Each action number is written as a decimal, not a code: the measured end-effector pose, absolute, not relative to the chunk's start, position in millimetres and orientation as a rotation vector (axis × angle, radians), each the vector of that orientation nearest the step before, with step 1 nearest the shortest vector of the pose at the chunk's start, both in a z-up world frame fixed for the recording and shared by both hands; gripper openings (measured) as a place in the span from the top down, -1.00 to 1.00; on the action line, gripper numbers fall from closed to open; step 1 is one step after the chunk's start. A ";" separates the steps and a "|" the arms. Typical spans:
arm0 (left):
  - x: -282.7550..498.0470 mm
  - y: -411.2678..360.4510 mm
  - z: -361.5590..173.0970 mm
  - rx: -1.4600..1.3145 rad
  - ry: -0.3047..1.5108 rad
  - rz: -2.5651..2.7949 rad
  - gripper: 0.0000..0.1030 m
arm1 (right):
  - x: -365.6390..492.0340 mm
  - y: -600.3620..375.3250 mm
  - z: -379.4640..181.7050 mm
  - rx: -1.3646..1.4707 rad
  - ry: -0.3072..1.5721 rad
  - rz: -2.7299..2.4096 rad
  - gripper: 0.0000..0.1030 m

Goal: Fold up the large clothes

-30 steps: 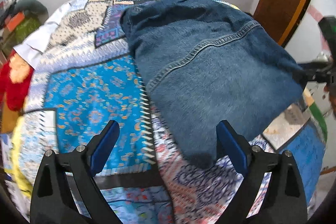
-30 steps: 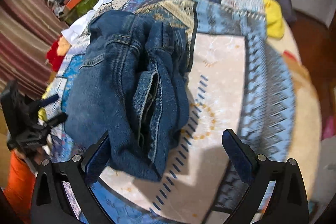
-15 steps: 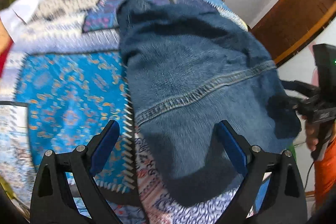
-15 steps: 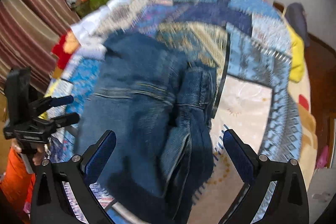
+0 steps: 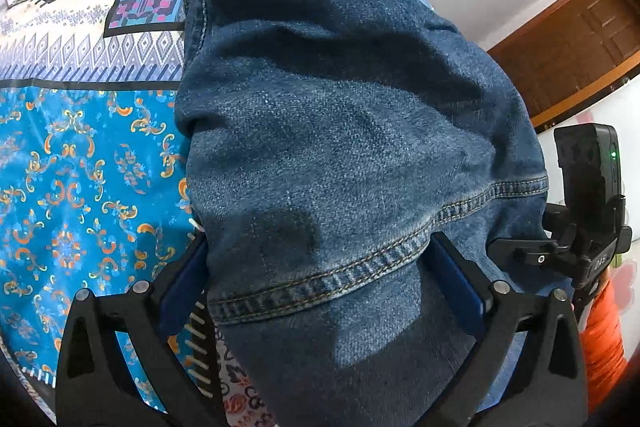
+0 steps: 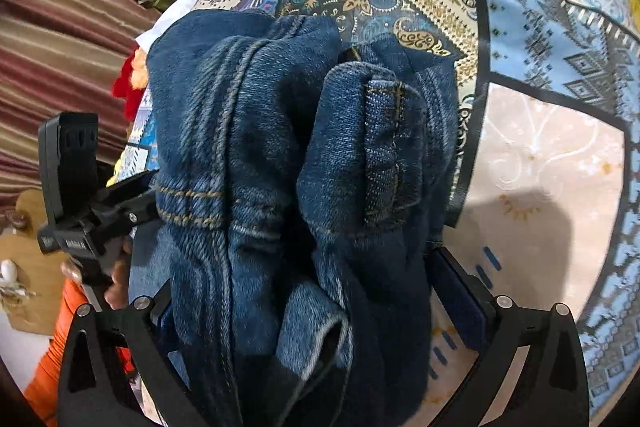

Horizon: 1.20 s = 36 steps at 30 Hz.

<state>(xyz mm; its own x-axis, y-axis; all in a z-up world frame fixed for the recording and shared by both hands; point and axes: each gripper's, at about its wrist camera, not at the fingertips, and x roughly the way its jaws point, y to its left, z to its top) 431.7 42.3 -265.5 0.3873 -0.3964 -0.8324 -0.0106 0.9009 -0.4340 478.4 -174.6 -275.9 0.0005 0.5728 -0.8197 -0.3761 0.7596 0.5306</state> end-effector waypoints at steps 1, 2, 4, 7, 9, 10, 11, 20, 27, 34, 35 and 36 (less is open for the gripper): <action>431.2 42.3 -265.4 -0.407 1.154 -0.253 -1.00 | 478.1 -173.9 -275.8 0.181 1.377 0.748 -1.00; 430.9 41.9 -264.8 -0.413 1.153 -0.253 -1.00 | 477.6 -172.4 -274.6 0.191 1.368 0.743 -1.00; 428.7 40.8 -261.8 -0.415 1.148 -0.253 -0.89 | 476.9 -167.7 -270.0 0.204 1.329 0.729 -0.88; 422.8 39.5 -249.9 -0.400 1.112 -0.242 -0.62 | 472.5 -159.1 -259.0 0.186 1.301 0.709 -0.63; 418.3 42.5 -238.2 -0.390 1.089 -0.244 -0.48 | 468.8 -155.0 -250.4 0.180 1.284 0.706 -0.43; 416.0 43.8 -234.8 -0.387 1.083 -0.244 -0.43 | 466.5 -153.7 -244.7 0.186 1.276 0.699 -0.28; 413.5 45.0 -229.0 -0.385 1.071 -0.240 -0.41 | 464.5 -151.5 -238.5 0.188 1.266 0.688 -0.23; 377.6 71.7 -173.4 -0.290 0.976 -0.224 -0.16 | 441.0 -104.3 -184.9 0.100 1.198 0.723 0.22; 348.0 129.3 -156.4 -0.333 0.966 -0.122 -0.08 | 410.2 -48.5 -180.4 0.102 1.198 0.812 0.24; 341.6 173.7 -210.7 -0.364 1.079 -0.030 0.06 | 417.9 -4.5 -225.9 0.088 1.267 0.851 0.24; 342.1 175.0 -217.3 -0.353 1.081 -0.023 0.06 | 422.3 -3.8 -230.9 0.095 1.273 0.857 0.24; 342.9 174.3 -221.4 -0.330 1.077 -0.012 0.06 | 424.0 -6.5 -234.8 0.102 1.276 0.861 0.23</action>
<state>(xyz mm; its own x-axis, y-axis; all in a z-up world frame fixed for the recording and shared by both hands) 342.9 174.3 -221.4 0.4785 -0.1695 -0.8615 -0.1502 0.9509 -0.2705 424.0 -6.5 -234.8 0.0323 0.6107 -0.7912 -0.5048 0.6932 0.5145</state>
